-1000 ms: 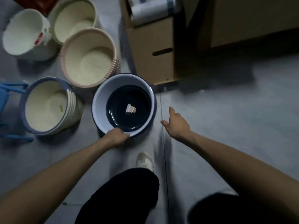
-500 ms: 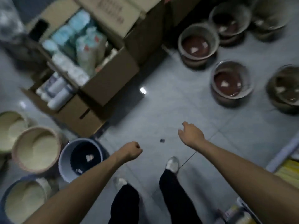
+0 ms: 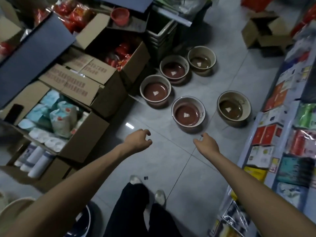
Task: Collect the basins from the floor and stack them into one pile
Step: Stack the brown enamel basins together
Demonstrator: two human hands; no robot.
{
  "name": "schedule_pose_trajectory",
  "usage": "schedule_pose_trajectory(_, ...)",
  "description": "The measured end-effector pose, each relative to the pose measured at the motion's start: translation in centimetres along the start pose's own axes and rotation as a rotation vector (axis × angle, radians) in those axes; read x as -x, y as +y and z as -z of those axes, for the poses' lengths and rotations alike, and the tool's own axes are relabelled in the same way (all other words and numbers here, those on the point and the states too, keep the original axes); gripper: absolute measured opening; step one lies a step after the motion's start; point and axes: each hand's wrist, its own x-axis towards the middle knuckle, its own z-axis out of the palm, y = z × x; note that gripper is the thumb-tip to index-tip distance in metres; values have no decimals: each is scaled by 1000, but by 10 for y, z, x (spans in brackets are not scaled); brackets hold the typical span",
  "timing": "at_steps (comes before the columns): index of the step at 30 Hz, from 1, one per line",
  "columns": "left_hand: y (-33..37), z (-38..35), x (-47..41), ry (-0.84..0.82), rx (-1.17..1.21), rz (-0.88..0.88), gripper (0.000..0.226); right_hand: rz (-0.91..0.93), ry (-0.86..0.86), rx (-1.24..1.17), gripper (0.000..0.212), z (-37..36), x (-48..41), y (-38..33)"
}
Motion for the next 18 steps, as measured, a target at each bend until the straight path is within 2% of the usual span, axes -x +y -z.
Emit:
schedule_pose_trajectory(2,2,16,-20,4,-23,-18,46,7,3,9,51,13,-12,-7)
schedule_pose_trajectory(8,-10,58,-119,-63,-14,-12,43,-30,-74,135,55,47,-70,-29)
schedule_pose_trajectory(14,-19,87,-197,-199,-10,83,41,-114,-185,208,60,88,-124,-46)
schedule_pose_trajectory(18,-1,108,-244,-236,-51,111,40,-98,-163,187,57,119,-166,-57)
